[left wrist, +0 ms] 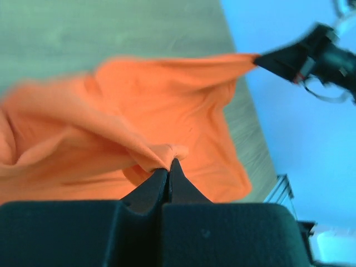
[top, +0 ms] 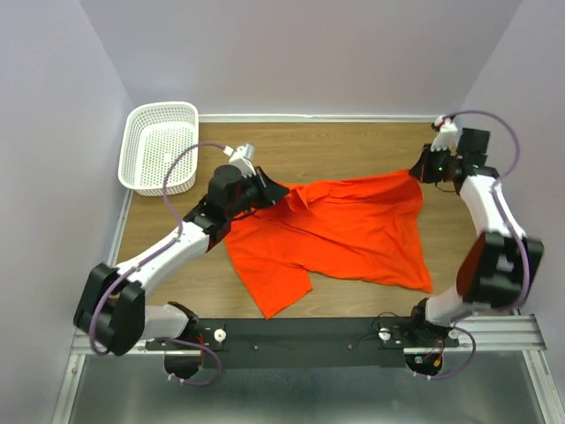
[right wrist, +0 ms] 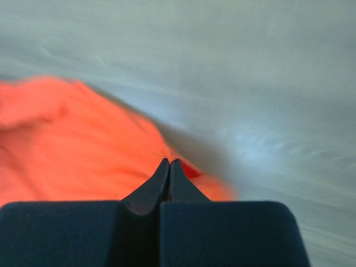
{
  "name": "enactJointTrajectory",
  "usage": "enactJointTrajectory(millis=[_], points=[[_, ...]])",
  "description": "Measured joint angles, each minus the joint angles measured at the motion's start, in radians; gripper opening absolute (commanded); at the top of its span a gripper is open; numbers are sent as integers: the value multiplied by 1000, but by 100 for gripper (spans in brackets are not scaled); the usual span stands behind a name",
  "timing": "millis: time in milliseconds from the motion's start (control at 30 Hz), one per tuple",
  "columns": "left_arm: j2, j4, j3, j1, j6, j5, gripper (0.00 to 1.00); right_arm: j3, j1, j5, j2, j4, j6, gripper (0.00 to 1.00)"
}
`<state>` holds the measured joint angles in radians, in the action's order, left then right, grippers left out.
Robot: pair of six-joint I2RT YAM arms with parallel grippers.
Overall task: Fold and stack the t-shirts
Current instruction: Flatten the tshirt out
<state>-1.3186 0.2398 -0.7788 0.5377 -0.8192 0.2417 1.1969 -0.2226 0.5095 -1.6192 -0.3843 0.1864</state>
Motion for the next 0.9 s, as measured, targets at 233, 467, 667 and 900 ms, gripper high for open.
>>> enactJointTrajectory(millis=[233,467,667,900], points=[[245,-188,-254,-13,89,-119,0,186,0,0,486,-11,16,1],[393,-343,-632,-13,166,-278,0,631,0,-50,514,-68,-28,1],[491,-385,-862,-13,206,-388,0,953,0,-126,468,-111,-75,1],[524,-361,-981,-13,207,-363,0,1207,0,-190,467,-134,-110,0]])
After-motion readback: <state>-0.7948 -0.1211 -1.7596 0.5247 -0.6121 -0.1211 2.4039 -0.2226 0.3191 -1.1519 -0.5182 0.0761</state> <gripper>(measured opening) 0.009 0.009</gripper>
